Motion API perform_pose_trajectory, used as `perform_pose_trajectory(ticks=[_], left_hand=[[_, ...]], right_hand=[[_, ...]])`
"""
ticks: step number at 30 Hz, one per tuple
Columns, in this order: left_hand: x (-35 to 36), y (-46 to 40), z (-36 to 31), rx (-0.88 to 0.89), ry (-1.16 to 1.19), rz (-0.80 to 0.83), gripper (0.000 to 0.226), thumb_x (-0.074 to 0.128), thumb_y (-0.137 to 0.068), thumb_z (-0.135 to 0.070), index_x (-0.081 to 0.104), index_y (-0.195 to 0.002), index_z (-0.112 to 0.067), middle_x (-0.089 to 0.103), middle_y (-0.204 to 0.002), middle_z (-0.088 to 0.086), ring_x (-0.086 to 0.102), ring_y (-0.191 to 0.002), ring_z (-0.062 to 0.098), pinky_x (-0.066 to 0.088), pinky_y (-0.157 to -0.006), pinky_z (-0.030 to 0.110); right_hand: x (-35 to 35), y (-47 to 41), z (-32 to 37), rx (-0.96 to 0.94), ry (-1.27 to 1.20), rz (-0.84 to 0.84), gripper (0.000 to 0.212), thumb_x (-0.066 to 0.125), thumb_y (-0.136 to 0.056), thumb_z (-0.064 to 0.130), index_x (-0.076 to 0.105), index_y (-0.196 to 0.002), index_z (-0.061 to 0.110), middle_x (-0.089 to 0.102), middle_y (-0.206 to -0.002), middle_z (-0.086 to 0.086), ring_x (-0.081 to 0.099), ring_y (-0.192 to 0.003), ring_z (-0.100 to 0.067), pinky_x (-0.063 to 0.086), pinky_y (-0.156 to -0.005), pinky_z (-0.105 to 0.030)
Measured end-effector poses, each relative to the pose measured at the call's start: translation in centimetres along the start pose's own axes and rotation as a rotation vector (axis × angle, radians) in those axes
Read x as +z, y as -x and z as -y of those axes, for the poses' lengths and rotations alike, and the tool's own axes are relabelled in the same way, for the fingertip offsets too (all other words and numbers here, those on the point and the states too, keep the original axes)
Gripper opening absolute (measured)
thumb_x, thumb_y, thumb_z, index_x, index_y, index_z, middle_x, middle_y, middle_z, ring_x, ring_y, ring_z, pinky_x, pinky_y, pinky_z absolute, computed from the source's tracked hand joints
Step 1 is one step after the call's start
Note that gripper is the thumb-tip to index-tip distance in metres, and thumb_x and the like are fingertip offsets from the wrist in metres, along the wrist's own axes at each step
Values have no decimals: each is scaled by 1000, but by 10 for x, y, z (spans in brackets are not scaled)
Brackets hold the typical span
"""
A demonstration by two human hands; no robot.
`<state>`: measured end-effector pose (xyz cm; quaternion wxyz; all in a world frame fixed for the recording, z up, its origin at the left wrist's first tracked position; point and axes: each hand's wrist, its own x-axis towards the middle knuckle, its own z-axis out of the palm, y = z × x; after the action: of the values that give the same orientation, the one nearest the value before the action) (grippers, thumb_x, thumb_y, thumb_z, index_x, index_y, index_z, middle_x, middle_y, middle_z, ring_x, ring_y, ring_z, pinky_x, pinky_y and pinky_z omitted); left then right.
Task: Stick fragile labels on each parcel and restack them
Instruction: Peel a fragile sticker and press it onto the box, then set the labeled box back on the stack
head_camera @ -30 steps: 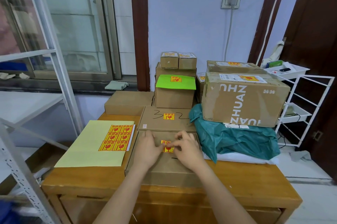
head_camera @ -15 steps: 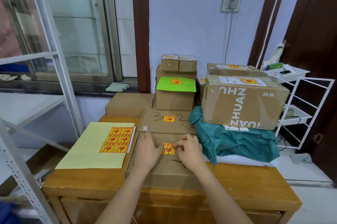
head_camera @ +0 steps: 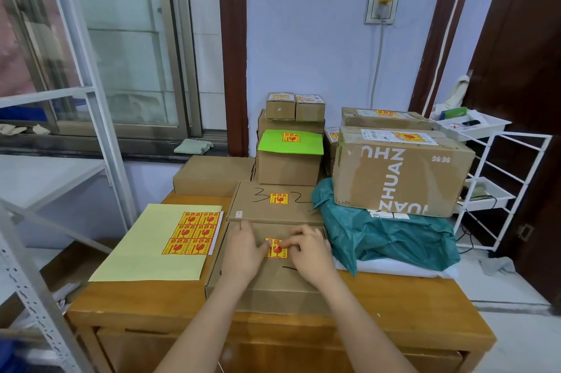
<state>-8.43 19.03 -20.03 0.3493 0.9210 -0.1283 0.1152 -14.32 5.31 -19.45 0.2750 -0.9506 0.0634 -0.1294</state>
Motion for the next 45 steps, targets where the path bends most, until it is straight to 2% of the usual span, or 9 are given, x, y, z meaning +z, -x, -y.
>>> perform_pose_trajectory(ticks=[4,10,23,27,30,32,36,41,45], left_hand=[[-1,0,0,-16,28,2,32,67,-86,-22,50,-110,-9,57,-108,7,56,-100,21,51,-84,31],[-6,1,2,-49,94,-44,15,51,-90,1,53,-104,-4,56,-98,7,55,-89,19,41,-69,23],[-10,3,6,29,141,19,11,55,-89,-8,57,-80,-14,59,-91,3,54,-79,11,36,-59,9],[-18,-1,8,17,168,81,11,54,-90,-10,64,-86,-13,63,-92,0,56,-81,8,35,-59,7],[-27,-7,8,-42,250,155,17,52,-91,-12,60,-78,-17,60,-82,-2,53,-75,6,37,-60,10],[-32,-14,11,-83,332,184,20,53,-91,-12,57,-73,-19,60,-80,-1,56,-78,13,44,-68,20],[-42,-25,17,-98,395,153,14,53,-91,-14,63,-81,-16,64,-86,3,58,-81,16,44,-71,26],[-56,-59,33,-154,456,-15,10,54,-92,-16,63,-88,-19,64,-92,-4,57,-89,13,42,-68,21],[-58,-97,48,-219,412,-109,22,52,-94,-14,61,-114,-14,62,-116,3,55,-110,20,44,-87,28]], right_hand=[[1,-4,-2,96,-102,-62,35,44,-93,8,76,-96,21,55,-126,1,42,-119,-17,34,-105,-36],[2,-3,-3,127,-140,-195,33,46,-90,1,70,-112,9,61,-121,-5,50,-115,-20,42,-97,-28],[3,-1,-5,59,-22,-158,30,47,-93,11,68,-116,12,60,-121,-1,45,-117,-17,38,-99,-26],[-1,-4,-3,52,33,-121,27,47,-93,13,71,-106,10,60,-114,-4,47,-112,-21,41,-96,-29],[-6,-14,2,69,44,-56,25,46,-91,14,69,-86,7,61,-98,-6,53,-99,-24,48,-87,-35],[-10,-22,7,63,-17,-35,23,47,-92,15,69,-89,10,63,-95,-5,59,-89,-22,51,-78,-31],[-12,-40,20,17,-111,2,25,48,-96,18,68,-111,16,62,-106,-1,60,-88,-13,48,-76,-21],[-5,-74,37,-36,-148,44,26,48,-97,21,64,-117,19,56,-116,2,56,-94,-9,43,-76,-17],[4,-110,50,-45,-134,39,28,47,-96,20,62,-119,14,52,-120,1,55,-101,-13,45,-89,-25]])
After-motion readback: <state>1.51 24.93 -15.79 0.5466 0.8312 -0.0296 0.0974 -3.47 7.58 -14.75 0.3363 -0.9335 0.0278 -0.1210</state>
